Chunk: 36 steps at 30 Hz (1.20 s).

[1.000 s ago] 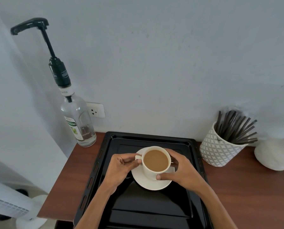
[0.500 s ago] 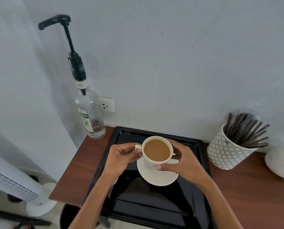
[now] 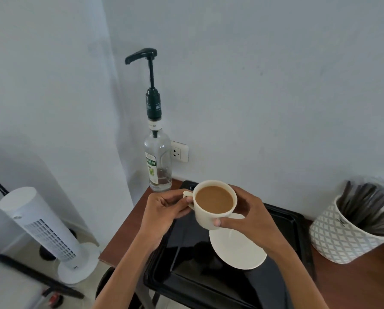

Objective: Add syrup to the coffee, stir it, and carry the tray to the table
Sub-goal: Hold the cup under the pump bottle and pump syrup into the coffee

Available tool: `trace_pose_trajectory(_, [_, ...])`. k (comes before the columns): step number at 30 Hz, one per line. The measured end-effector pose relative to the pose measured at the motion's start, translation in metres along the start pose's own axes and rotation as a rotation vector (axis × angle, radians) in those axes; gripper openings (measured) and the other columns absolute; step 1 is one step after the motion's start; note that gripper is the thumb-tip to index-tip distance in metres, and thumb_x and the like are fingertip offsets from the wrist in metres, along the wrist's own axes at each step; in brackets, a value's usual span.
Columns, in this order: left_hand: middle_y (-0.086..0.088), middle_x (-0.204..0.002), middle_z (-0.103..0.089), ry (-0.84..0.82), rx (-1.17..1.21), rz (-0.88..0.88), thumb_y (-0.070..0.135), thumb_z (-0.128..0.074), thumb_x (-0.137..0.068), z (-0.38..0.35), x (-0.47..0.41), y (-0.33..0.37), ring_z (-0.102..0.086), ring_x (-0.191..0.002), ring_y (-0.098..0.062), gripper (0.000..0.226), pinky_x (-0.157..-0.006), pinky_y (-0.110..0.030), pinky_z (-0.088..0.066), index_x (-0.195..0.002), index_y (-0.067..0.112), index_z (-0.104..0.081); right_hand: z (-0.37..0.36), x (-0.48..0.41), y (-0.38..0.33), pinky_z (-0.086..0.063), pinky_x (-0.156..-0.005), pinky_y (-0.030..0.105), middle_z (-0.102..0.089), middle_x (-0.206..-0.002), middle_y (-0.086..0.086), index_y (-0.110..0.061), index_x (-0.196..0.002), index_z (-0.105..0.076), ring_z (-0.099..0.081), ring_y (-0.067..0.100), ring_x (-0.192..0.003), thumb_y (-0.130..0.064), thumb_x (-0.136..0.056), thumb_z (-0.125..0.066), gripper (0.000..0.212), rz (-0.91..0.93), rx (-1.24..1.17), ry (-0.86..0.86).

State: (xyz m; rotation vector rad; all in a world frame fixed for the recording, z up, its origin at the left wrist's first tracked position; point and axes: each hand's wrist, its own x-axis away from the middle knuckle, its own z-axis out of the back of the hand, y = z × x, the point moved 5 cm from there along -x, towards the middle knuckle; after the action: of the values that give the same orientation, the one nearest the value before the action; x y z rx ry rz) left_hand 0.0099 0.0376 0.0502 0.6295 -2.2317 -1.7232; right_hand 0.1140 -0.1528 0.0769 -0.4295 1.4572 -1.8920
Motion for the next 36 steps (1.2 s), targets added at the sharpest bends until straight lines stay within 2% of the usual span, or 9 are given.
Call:
trace_pose_trajectory(7, [-0.01, -0.104, -0.082, 0.058, -0.004, -0.054, 0.018, -0.074, -0.084, 0.033, -0.002, 0.032, -0.078, -0.103, -0.024, 0.021, -0.082, -0.029, -0.063, -0.102, 0.016, -0.084, -0.03, -0.03, -0.022, -0.059, -0.094, 0.03, -0.075, -0.12, -0.01, -0.032, -0.124, -0.068, -0.07, 0.014, -0.114, -0.025, -0.064, -0.098, 0.068, 0.042, 0.014, -0.037])
trace_pose_trajectory(11, [-0.012, -0.101, -0.082, 0.105, 0.0, -0.069, 0.018, -0.074, -0.081, 0.055, -0.005, 0.05, -0.079, -0.098, -0.025, 0.022, -0.078, -0.028, -0.063, -0.099, 0.012, -0.084, -0.049, -0.046, -0.042, -0.057, -0.087, 0.019, -0.075, -0.117, -0.013, -0.038, -0.121, -0.069, -0.07, 0.009, -0.11, -0.028, -0.065, -0.097, 0.064, 0.067, 0.026, -0.051])
trace_pose_trajectory(14, [-0.016, -0.098, -0.082, 0.103, -0.008, -0.093, 0.018, -0.074, -0.081, 0.071, -0.012, 0.064, -0.079, -0.094, -0.028, 0.027, -0.081, -0.034, -0.065, -0.102, 0.003, -0.081, -0.062, -0.059, -0.055, -0.055, -0.085, 0.016, -0.075, -0.116, -0.015, -0.037, -0.122, -0.069, -0.07, 0.007, -0.108, -0.028, -0.067, -0.097, 0.063, 0.072, 0.041, -0.049])
trace_pose_trajectory(19, [-0.013, -0.099, -0.082, 0.094, -0.014, -0.126, 0.018, -0.074, -0.08, 0.096, -0.026, 0.088, -0.08, -0.094, -0.026, 0.028, -0.078, -0.027, -0.063, -0.103, 0.005, -0.082, -0.082, -0.078, -0.076, -0.058, -0.084, 0.02, -0.074, -0.118, -0.016, -0.033, -0.126, -0.066, -0.069, 0.005, -0.11, -0.029, -0.07, -0.095, 0.063, 0.07, 0.055, -0.044])
trace_pose_trajectory(24, [-0.01, -0.098, -0.083, 0.081, -0.019, -0.145, 0.02, -0.073, -0.079, 0.117, -0.04, 0.108, -0.08, -0.093, -0.025, 0.026, -0.079, -0.027, -0.063, -0.101, 0.009, -0.083, -0.099, -0.098, -0.096, -0.059, -0.093, 0.028, -0.072, -0.125, -0.01, -0.029, -0.132, -0.063, -0.068, 0.01, -0.114, -0.029, -0.072, -0.093, 0.066, 0.101, 0.091, -0.018])
trace_pose_trajectory(28, [-0.008, -0.089, -0.083, 0.059, -0.001, -0.157, 0.02, -0.073, -0.08, 0.13, -0.049, 0.124, -0.079, -0.085, -0.019, 0.019, -0.079, -0.027, -0.063, -0.093, 0.013, -0.085, -0.112, -0.11, -0.107, -0.059, -0.092, 0.027, -0.074, -0.119, -0.012, -0.03, -0.128, -0.065, -0.069, 0.009, -0.11, -0.027, -0.073, -0.093, 0.062, 0.101, 0.086, 0.006])
trace_pose_trajectory(36, [-0.006, -0.08, -0.08, 0.043, -0.019, -0.158, 0.006, -0.067, -0.094, 0.147, -0.071, 0.145, -0.077, -0.078, -0.013, 0.018, -0.078, -0.025, -0.063, -0.093, 0.01, -0.084, -0.12, -0.131, -0.131, -0.057, -0.097, 0.03, -0.074, -0.118, -0.015, -0.033, -0.129, -0.064, -0.069, 0.007, -0.109, -0.037, -0.071, -0.091, 0.064, 0.115, 0.13, -0.018])
